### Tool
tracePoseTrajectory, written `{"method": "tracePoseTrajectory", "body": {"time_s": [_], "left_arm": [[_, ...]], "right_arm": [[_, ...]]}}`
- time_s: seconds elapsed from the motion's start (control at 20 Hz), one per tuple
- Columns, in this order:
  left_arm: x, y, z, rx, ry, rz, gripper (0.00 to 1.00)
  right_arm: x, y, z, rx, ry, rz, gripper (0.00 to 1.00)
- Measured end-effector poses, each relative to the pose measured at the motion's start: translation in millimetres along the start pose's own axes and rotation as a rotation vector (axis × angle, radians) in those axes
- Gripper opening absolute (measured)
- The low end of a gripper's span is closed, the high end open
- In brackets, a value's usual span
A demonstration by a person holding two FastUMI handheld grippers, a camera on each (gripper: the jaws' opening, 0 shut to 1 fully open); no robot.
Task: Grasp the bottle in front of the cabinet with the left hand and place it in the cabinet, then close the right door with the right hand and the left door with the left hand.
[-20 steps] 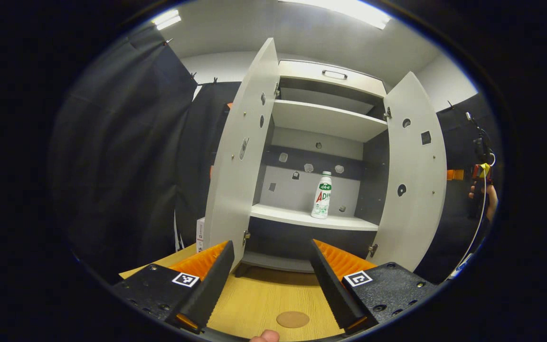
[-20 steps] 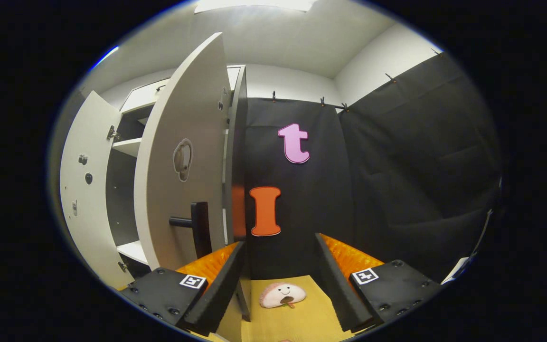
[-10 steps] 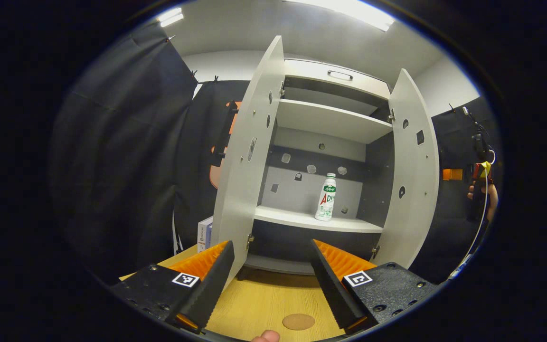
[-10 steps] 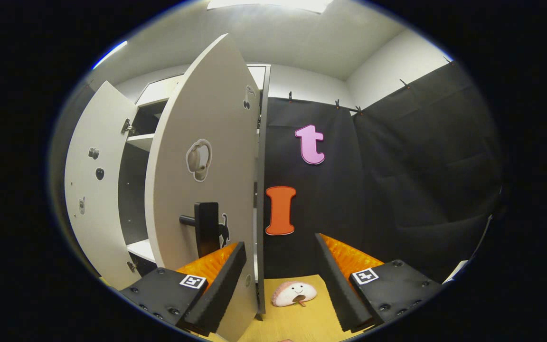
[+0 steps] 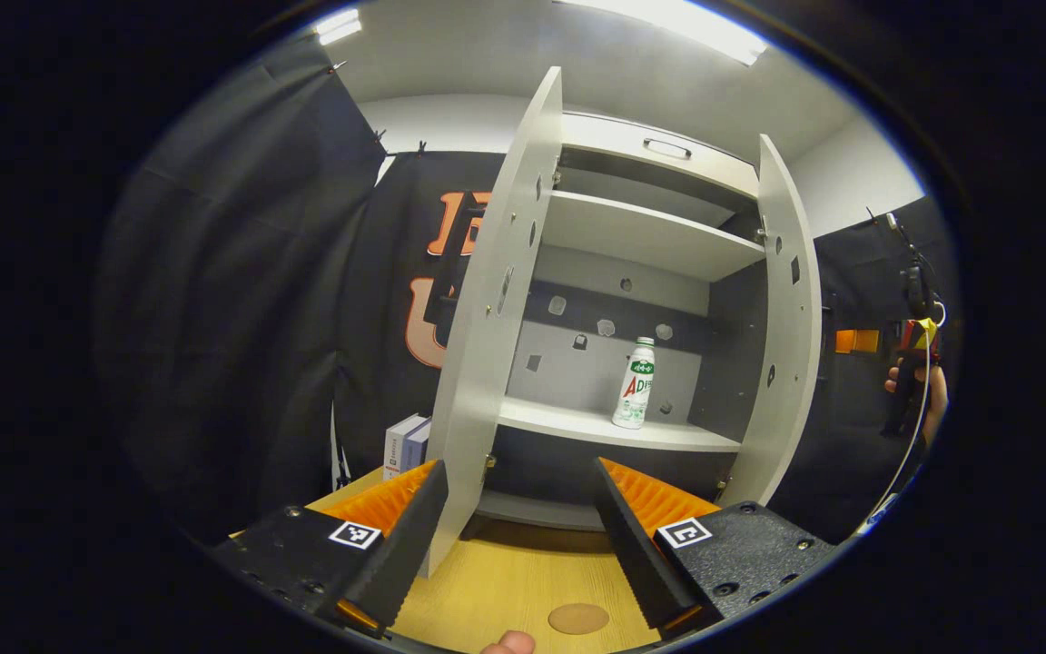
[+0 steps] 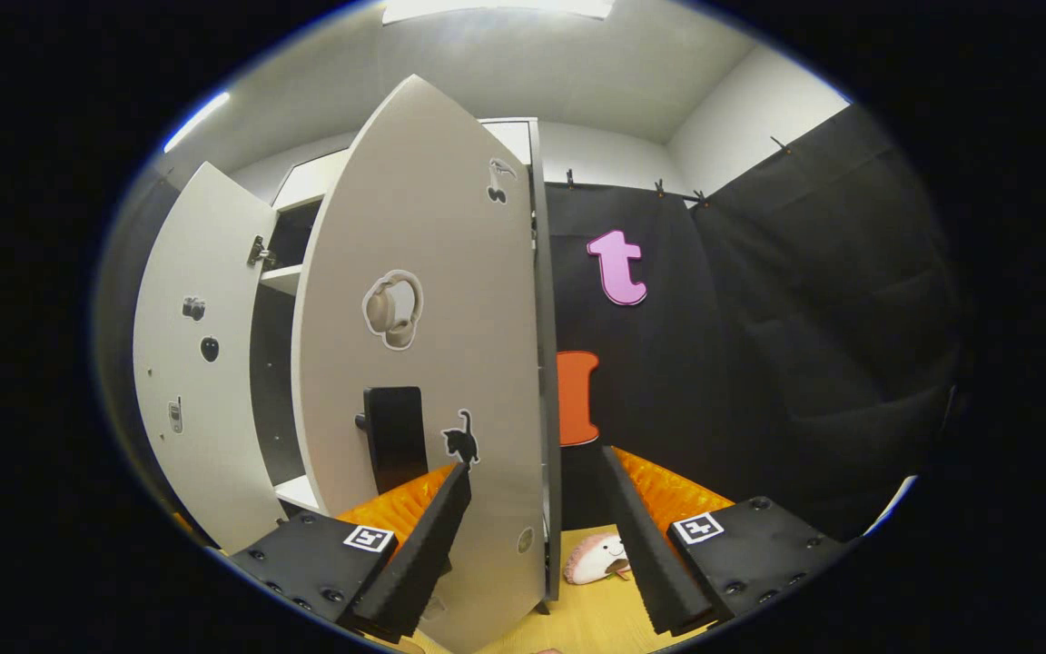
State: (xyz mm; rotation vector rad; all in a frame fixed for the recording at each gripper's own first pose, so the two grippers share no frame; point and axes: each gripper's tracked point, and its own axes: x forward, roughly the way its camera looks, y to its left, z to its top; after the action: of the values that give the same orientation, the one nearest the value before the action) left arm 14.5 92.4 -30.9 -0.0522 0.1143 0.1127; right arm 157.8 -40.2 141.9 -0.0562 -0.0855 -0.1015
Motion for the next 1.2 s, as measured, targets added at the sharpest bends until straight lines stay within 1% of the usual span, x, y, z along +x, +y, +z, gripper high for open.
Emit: {"method": "tracePoseTrajectory", "body": {"time_s": [0.25, 0.35, 0.65, 1.0, 1.2], "left_arm": [[-2.1, 14.6, -1.5, -0.008, 0.007, 0.027, 0.96], [-5.8, 23.6, -2.1, -0.015, 0.009, 0.048, 0.96], [-9.5, 45.5, -4.4, -0.025, 0.014, 0.114, 0.96], [-7.2, 68.6, 5.0, -0.012, -0.007, 0.151, 0.96], [-4.4, 81.6, 8.9, -0.010, -0.013, 0.173, 0.96]], "right_arm": [[19.0, 38.5, -10.1, 0.030, 0.013, 0.070, 0.96], [24.6, 49.7, -9.3, 0.032, 0.013, 0.083, 0.96], [29.7, 89.8, -25.6, 0.040, 0.064, 0.175, 0.96], [42.7, 102.3, -30.1, 0.026, 0.068, 0.173, 0.95], [54.8, 109.8, -32.7, -0.001, 0.070, 0.152, 0.95]]}}
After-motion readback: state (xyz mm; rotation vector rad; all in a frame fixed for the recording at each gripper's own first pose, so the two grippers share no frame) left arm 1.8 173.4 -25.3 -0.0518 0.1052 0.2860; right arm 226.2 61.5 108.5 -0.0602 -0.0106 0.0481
